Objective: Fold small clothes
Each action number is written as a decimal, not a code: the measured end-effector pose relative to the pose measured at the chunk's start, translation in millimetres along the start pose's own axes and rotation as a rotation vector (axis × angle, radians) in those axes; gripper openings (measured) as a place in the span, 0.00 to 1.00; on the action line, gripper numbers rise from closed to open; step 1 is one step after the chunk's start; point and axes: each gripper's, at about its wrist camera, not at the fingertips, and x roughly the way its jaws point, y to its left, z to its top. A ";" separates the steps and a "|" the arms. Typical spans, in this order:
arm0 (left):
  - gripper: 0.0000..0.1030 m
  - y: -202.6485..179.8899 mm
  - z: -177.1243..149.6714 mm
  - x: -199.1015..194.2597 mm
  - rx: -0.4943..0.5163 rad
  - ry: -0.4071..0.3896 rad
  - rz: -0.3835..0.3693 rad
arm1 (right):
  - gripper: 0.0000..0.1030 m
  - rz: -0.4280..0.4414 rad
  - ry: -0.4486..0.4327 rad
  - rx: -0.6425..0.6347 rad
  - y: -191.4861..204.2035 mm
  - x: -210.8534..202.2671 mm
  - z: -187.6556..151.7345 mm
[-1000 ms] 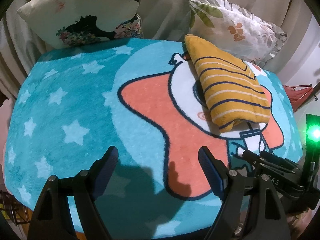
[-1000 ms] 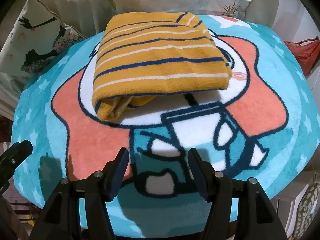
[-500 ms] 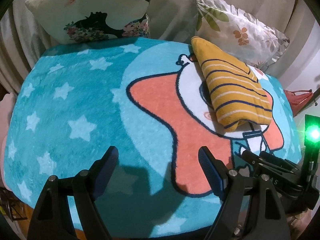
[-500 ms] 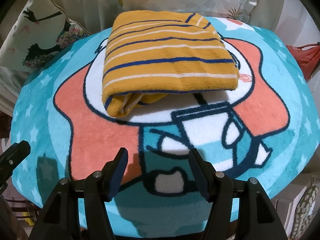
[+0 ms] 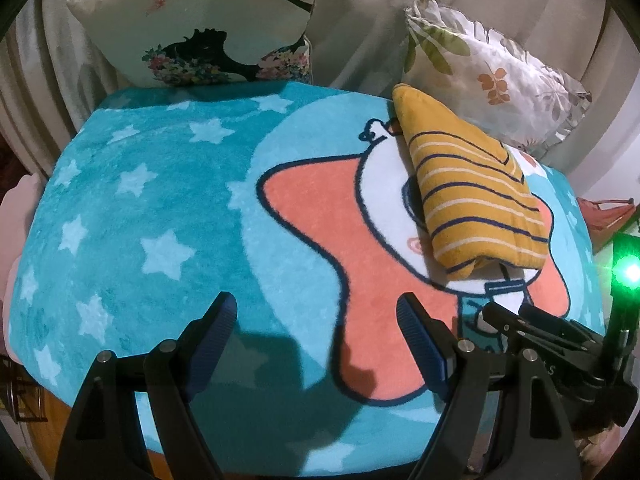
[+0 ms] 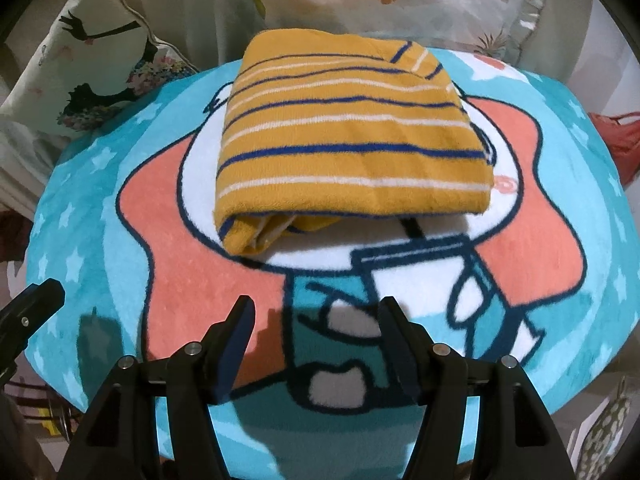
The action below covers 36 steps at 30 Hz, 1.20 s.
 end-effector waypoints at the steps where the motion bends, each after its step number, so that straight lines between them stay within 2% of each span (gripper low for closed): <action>1: 0.79 -4.6 0.4 -0.4 0.000 -0.002 0.003 | 0.67 0.007 -0.005 -0.002 -3.3 -1.4 1.4; 3: 0.79 -16.3 0.1 -1.7 0.004 -0.007 0.013 | 0.66 0.029 -0.047 0.007 -16.4 -11.5 5.4; 5: 0.79 -27.5 -1.0 -3.3 0.009 -0.012 0.019 | 0.66 0.064 -0.159 0.048 -38.5 -33.7 13.9; 7: 0.79 -38.5 -2.9 -4.8 0.006 -0.017 0.027 | 0.67 0.050 -0.256 0.082 -61.5 -54.5 26.7; 9: 0.79 -48.7 -5.8 -5.7 0.002 -0.021 0.034 | 0.66 0.044 -0.284 0.091 -77.0 -61.8 43.0; 11: 0.79 -55.8 -9.2 -8.2 -0.006 -0.030 0.043 | 0.59 0.069 -0.274 0.089 -89.3 -57.5 66.5; 13: 0.79 -59.2 -11.9 -12.4 -0.014 -0.046 0.057 | 0.45 0.093 -0.275 0.062 -95.5 -45.6 88.5; 16: 0.79 -61.9 -15.6 -22.4 -0.026 -0.086 0.100 | 0.33 0.084 -0.270 0.006 -89.5 -21.7 114.5; 19: 0.79 -61.2 -19.1 -38.0 -0.035 -0.147 0.171 | 0.32 0.108 -0.206 -0.010 -86.4 14.7 141.1; 23: 0.79 -62.2 -23.9 -62.2 -0.032 -0.255 0.292 | 0.32 0.001 -0.132 -0.047 -89.6 67.1 170.5; 26: 0.95 -60.9 -23.7 -78.0 -0.055 -0.333 0.360 | 0.35 -0.013 -0.126 -0.062 -94.0 78.1 180.8; 29: 0.97 -64.2 -20.8 -90.5 -0.083 -0.413 0.398 | 0.37 -0.009 -0.122 -0.103 -92.7 76.8 187.6; 30: 0.97 -67.4 -18.0 -91.8 -0.079 -0.422 0.398 | 0.37 0.000 -0.121 -0.112 -94.1 75.7 189.1; 33: 0.97 -82.0 -6.6 -88.2 -0.026 -0.386 0.304 | 0.38 0.059 -0.119 -0.073 -107.4 59.3 185.8; 36: 0.97 -105.7 3.1 -81.5 0.027 -0.393 0.271 | 0.47 0.124 -0.130 -0.034 -125.0 35.3 173.4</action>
